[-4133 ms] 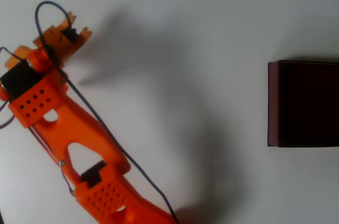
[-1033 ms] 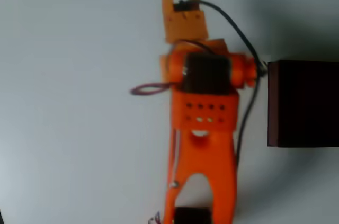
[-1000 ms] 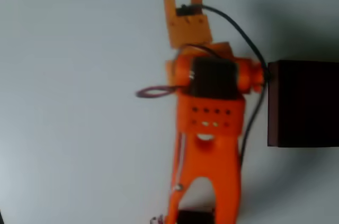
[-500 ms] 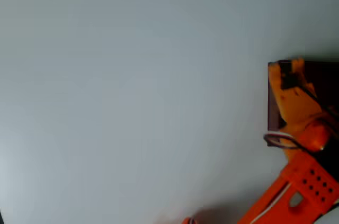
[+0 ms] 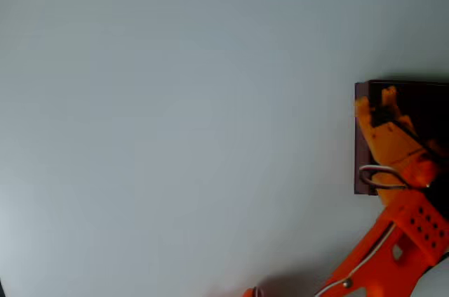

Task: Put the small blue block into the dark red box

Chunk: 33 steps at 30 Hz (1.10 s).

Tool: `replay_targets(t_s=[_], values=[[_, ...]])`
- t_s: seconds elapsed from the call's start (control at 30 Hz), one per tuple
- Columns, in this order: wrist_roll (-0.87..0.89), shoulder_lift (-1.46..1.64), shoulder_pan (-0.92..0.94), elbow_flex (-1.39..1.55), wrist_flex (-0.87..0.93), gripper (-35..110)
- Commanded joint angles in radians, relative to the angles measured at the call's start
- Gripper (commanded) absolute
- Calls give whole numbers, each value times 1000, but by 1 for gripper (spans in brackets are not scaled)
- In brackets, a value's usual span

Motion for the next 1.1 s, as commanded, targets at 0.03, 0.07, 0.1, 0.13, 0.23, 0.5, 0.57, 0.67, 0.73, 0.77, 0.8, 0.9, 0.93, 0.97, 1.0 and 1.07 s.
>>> replay_targets(t_s=[0.03,0.07,0.1,0.13,0.23,0.5,0.57,0.67,0.73,0.77,0.8,0.9,0.93,0.97,1.0,1.07], values=[[-20,222,-87,91,63,14],[-32,293,-120,132,72,13],[-41,368,-155,170,87,12],[-58,448,-193,209,107,11],[-78,701,-322,342,156,10],[-77,1494,-752,752,219,1],[-80,1574,-841,818,238,0],[-97,1522,-983,867,202,0],[-132,1520,-1057,904,189,0],[-153,1543,-1088,930,187,0],[-183,1586,-1120,963,179,0],[-247,1750,-1195,1097,169,1],[-267,1815,-1210,1150,167,1],[-281,1833,-1216,1195,152,1],[-285,1835,-1238,1233,130,1],[-305,1835,-1243,1284,109,1]])
